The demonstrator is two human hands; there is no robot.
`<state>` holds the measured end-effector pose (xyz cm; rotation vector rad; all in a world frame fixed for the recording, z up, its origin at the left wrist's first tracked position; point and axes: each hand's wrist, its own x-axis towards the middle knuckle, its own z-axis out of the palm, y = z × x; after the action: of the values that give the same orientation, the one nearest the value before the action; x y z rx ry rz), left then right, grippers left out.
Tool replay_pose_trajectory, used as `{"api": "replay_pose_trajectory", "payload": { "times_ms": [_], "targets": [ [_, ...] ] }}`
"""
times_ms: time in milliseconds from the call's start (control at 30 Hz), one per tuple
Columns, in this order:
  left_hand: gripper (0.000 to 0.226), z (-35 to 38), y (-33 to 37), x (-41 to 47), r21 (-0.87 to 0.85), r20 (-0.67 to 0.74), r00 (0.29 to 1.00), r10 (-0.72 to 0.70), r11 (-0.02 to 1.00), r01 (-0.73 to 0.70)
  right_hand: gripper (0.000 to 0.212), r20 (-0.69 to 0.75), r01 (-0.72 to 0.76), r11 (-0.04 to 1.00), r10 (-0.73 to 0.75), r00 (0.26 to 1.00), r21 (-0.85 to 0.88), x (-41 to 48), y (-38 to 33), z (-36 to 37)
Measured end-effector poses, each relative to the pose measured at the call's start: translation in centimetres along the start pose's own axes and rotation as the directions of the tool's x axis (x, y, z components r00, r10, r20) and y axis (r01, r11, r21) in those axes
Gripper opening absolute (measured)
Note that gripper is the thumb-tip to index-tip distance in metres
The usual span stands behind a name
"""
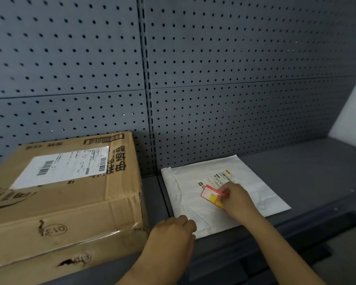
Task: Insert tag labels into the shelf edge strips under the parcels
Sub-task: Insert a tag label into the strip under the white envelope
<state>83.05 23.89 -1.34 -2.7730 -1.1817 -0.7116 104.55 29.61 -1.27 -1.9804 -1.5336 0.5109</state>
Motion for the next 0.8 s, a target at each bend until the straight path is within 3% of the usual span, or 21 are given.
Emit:
{"api": "replay_pose_trajectory", "payload": {
  "times_ms": [233, 467, 567, 800],
  "targets": [
    [0.027, -0.3, 2.6, -0.4, 0.0, 0.022, 0.999, 0.046, 0.999, -0.046, 0.014, -0.143, 0.075, 0.963, -0.039, 0.989, 0.259, -3.5, -1.2, -2.7],
    [0.026, 0.5, 4.9, -2.8, -0.102, 0.098, 0.989, 0.107, 0.99, -0.097, 0.01, -0.14, 0.114, 0.908, -0.061, 0.988, 0.403, -10.4, -1.1, -5.2],
    [0.018, 1.2, 5.1, -3.4, -0.135, 0.119, 0.99, 0.08, 0.989, -0.064, 0.011, -0.075, 0.118, 0.918, -0.096, 0.993, 0.379, -12.6, -0.1, -5.5],
    [0.04, 3.2, 7.0, -2.8, -0.032, 0.21, 0.978, -0.015, 0.999, 0.022, 0.012, -0.026, 0.143, 0.956, -0.14, 0.99, 0.258, -13.9, 3.6, -5.6]
  ]
}}
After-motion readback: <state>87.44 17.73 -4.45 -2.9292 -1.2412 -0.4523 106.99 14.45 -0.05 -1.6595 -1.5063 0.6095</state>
